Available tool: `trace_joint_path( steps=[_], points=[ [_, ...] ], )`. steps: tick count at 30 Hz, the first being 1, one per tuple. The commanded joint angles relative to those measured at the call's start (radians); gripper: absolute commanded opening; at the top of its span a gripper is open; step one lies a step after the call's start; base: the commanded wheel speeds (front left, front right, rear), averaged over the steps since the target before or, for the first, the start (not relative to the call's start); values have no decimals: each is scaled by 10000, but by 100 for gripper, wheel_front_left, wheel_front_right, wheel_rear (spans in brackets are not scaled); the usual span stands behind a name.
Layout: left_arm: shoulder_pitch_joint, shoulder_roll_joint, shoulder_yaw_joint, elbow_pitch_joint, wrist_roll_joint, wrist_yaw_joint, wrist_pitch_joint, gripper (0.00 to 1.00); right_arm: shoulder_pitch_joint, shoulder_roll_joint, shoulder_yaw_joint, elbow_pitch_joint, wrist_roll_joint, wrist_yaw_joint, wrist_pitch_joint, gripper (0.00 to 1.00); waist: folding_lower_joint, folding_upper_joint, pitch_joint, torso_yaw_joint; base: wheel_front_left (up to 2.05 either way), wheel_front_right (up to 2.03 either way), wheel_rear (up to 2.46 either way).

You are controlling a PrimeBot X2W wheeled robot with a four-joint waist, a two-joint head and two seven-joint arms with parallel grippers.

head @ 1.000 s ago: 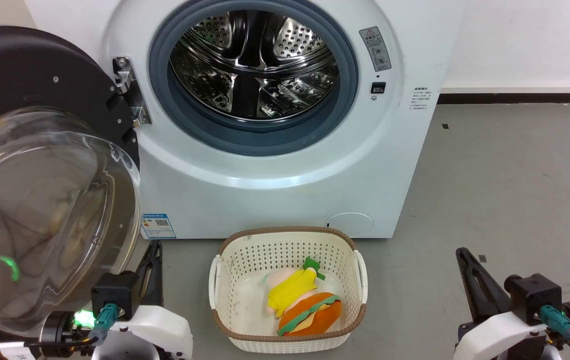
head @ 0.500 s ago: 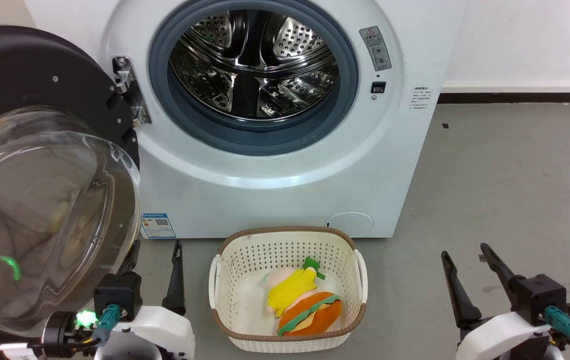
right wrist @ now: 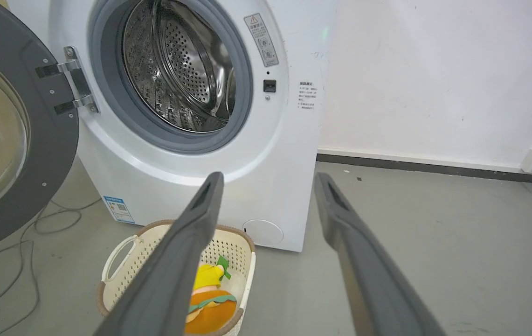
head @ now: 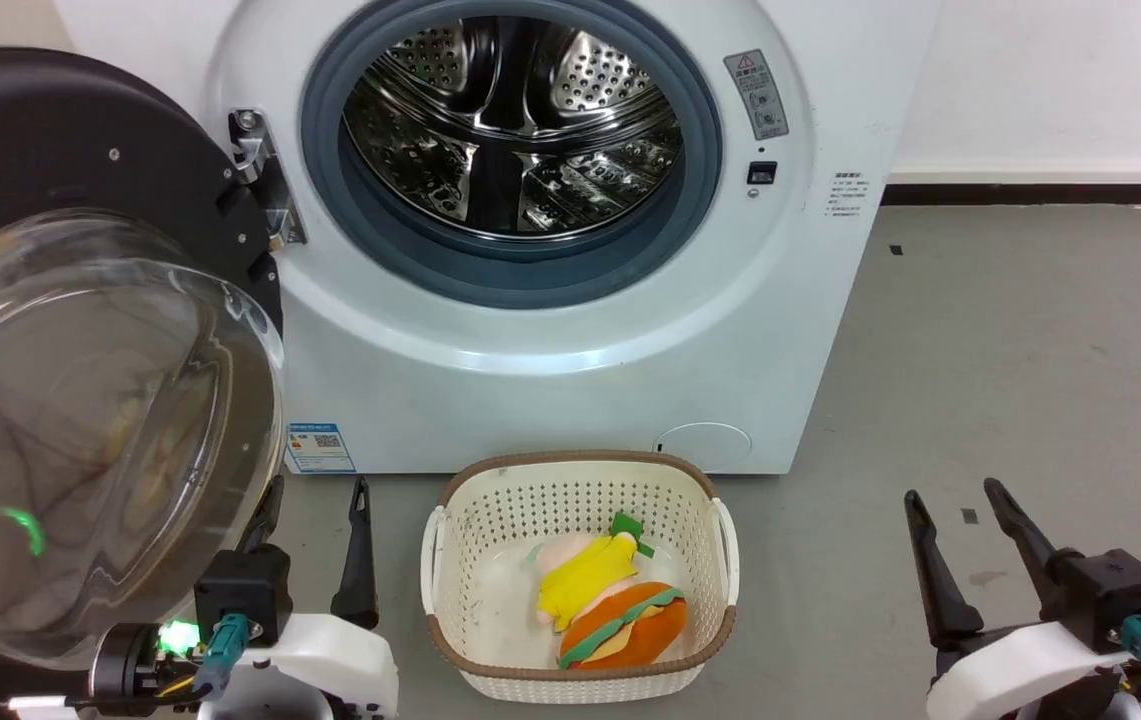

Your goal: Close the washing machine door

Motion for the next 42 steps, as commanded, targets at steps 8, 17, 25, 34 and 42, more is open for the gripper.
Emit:
trace_joint_path(
  steps=[8, 17, 25, 34, 42],
  points=[
    [-120, 57, -164, -90, 3, 262, -248, 33, 122, 11, -128, -97, 293, 23, -233, 100, 0, 0, 1, 268, 0, 0, 0],
    [-174, 106, -258, -370, -59, 455, -437, 0, 161, 14, -279, -129, 513, 28, -421, 100, 0, 0, 22, 781, 0, 0, 0],
    [-295, 121, 88, -903, -361, 537, -603, 0, 159, 17, -397, -159, 698, 31, -587, 100, 0, 0, 90, 1286, 0, 0, 0],
    [-544, 33, 1177, -1428, -1103, 368, -792, 0, 155, 20, -569, -198, 890, 35, -775, 100, 0, 0, 258, 1865, 0, 0, 0],
    [-970, 7, 2432, -1636, -2015, 81, -937, 0, 130, 23, -709, -212, 986, 39, -921, 100, 0, 0, 433, 2319, 0, 0, 0]
  ],
)
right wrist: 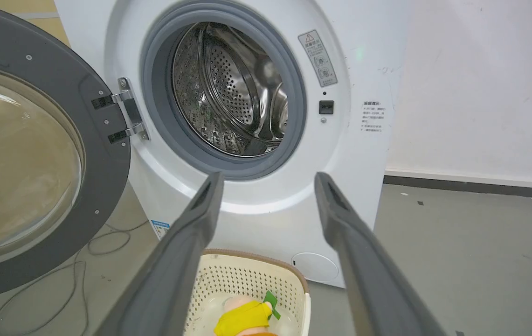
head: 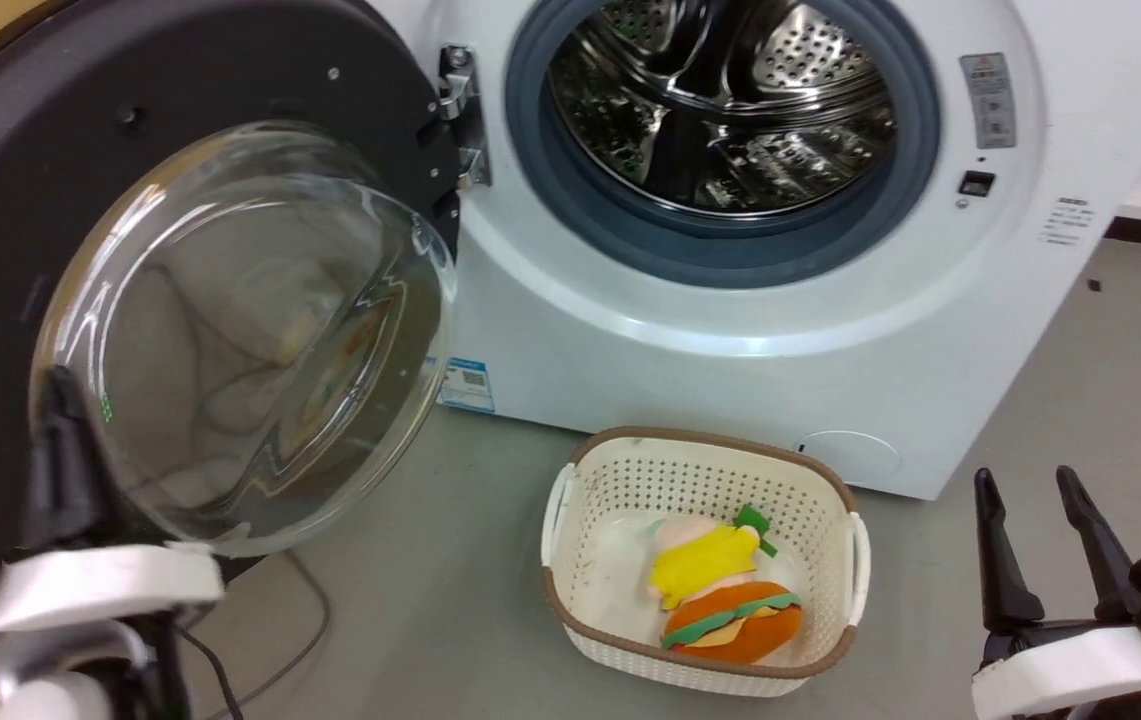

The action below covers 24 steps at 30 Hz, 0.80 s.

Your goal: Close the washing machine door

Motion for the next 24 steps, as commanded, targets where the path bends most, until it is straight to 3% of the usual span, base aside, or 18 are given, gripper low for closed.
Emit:
trace_joint_path(
  steps=[1, 9, 16, 24],
  points=[
    [-179, 11, 128, -35, -168, -47, -84, 0, 46, 21, -53, -66, 90, 37, -79, 100, 0, 0, 63, 90, 0, 0, 0],
    [-1085, 159, 1648, 566, -1156, -671, -251, 0, -32, 24, -260, -80, 134, 41, -246, 100, 0, 0, 346, 581, 0, 0, 0],
    [-2107, 1108, 2593, 1801, -2165, -891, -208, 0, -117, 27, -407, -103, 208, 44, -393, 100, 0, 0, 555, 912, 0, 0, 0],
    [-3417, 2162, 3142, 3517, -3395, -793, 788, 0, -201, 30, -531, -92, 285, 48, -559, 100, 0, 0, 787, 1211, 0, 0, 0]
  ],
)
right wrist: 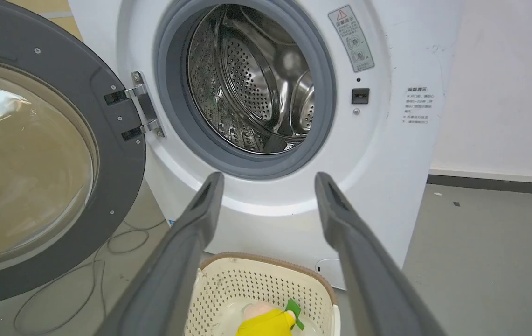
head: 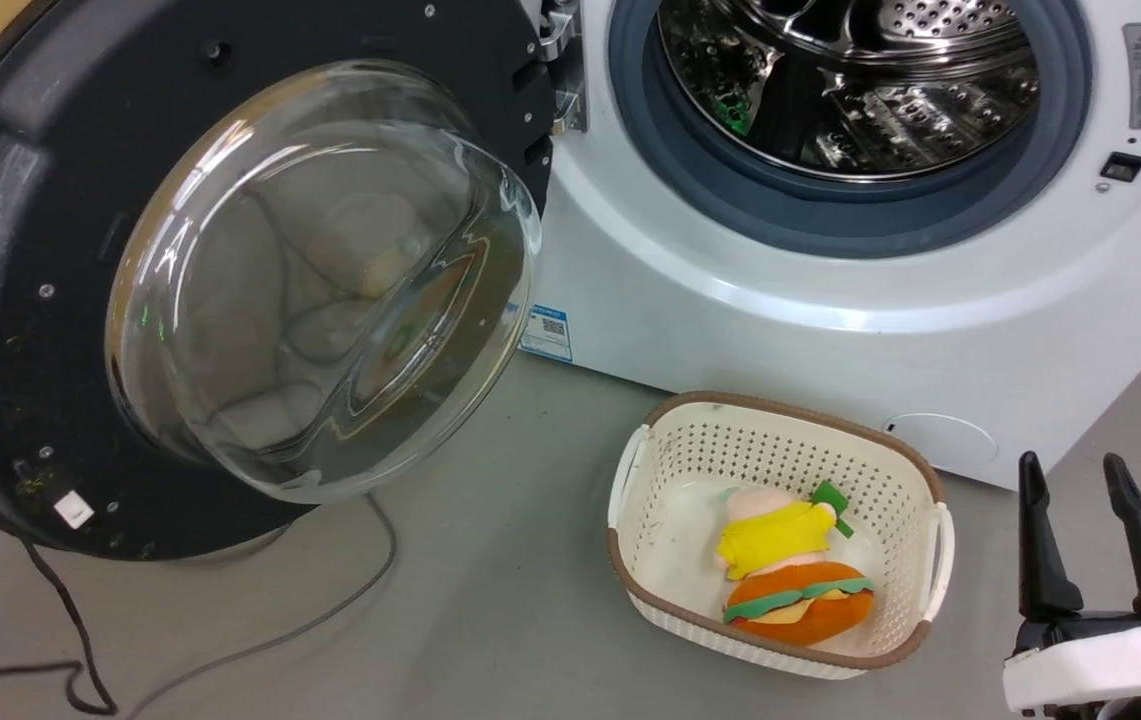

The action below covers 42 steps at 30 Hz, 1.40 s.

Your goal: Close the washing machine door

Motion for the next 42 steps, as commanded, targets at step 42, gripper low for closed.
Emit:
trace_joint_path(
  steps=[42],
  points=[
    [260, 2475, -3455, -619, -7211, -1103, 8743, 0, -333, 43, -801, 192, 925, 65, -872, 100, 0, -1, 427, 1693, 0, 0, 0]
  ],
)
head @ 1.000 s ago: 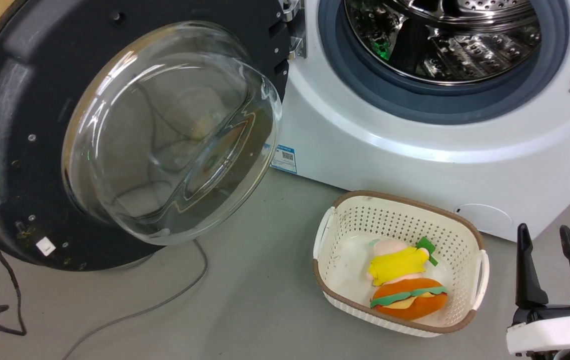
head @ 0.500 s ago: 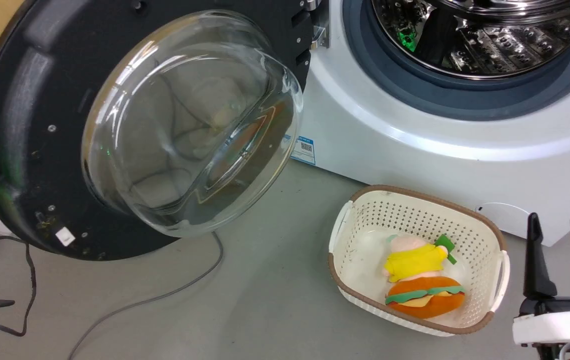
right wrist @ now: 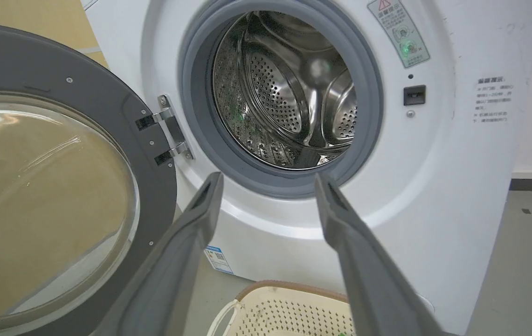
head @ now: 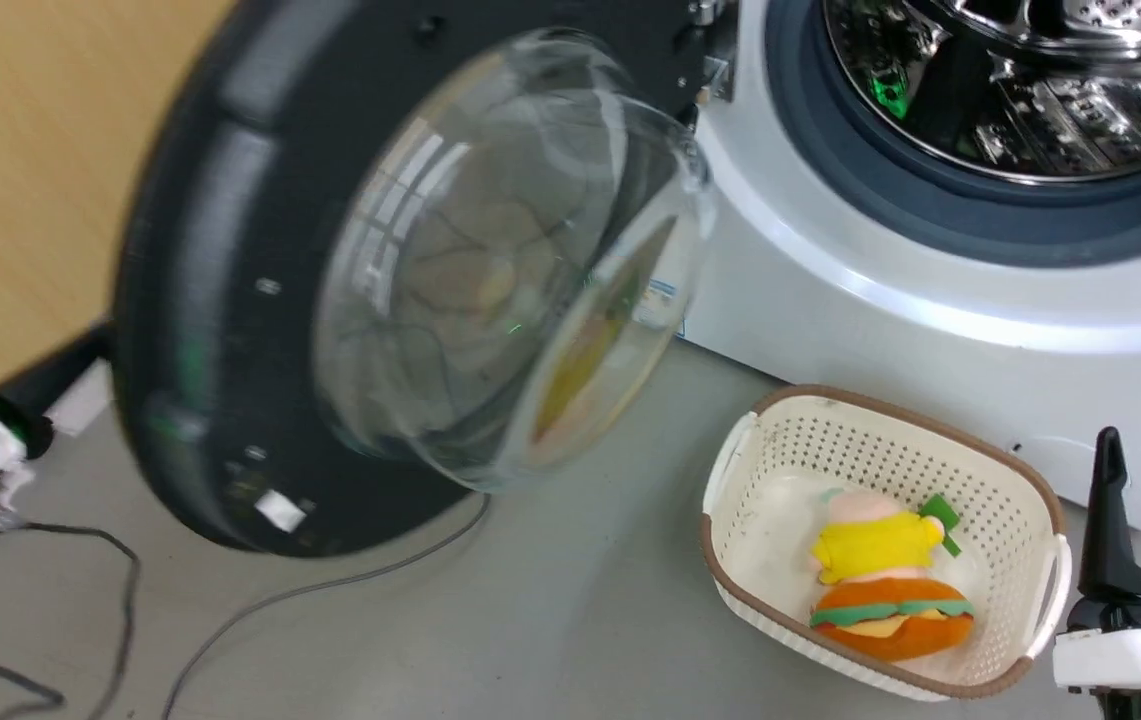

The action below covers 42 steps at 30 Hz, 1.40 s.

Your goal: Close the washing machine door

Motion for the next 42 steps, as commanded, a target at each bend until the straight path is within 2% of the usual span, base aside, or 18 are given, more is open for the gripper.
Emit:
trace_joint_path(
  steps=[1, 10, 15, 18, 26, 27, 34, 42],
  points=[
    [219, -76, -289, -369, -117, -49, 45, 0, -40, 30, -5, 15, 61, 50, -47, 100, -1, 0, -94, 74, 0, 0, 0],
    [1117, -133, -1997, -3162, -774, -49, 183, 0, -67, 30, 36, 30, 119, 50, -47, 100, -1, 0, -304, -170, 0, 0, 0],
    [1301, -239, -2857, -4152, -938, -49, 52, 0, -101, 30, 18, 73, 123, 50, -47, 100, -1, 0, -322, -667, 0, 0, 0],
    [1162, -510, -3414, -4409, -1054, -49, -115, 0, -170, 30, 16, 72, 113, 50, -47, 100, -1, 0, -275, -1021, 0, 0, 0],
    [175, -1468, -4926, -3758, -1024, -49, -792, 0, -368, 30, 68, 79, 109, 50, -47, 100, -1, 0, -143, -2222, 0, 0, 0],
    [175, -1468, -4926, -3758, -1024, -49, -792, 0, -368, 30, 68, 79, 109, 50, -47, 100, -1, 0, -143, -2222, 0, 0, 0],
    [-322, -1957, -5815, -3034, -1035, -50, -1842, 0, -508, 30, 69, 99, 188, 50, -47, 100, -1, 0, 91, -3423, 0, 0, 0],
    [-739, -2184, -6732, -2216, -1209, -50, -3000, 0, -662, 30, 69, 119, 307, 50, -47, 100, -1, 0, 326, -4541, 0, 0, 0]
  ],
)
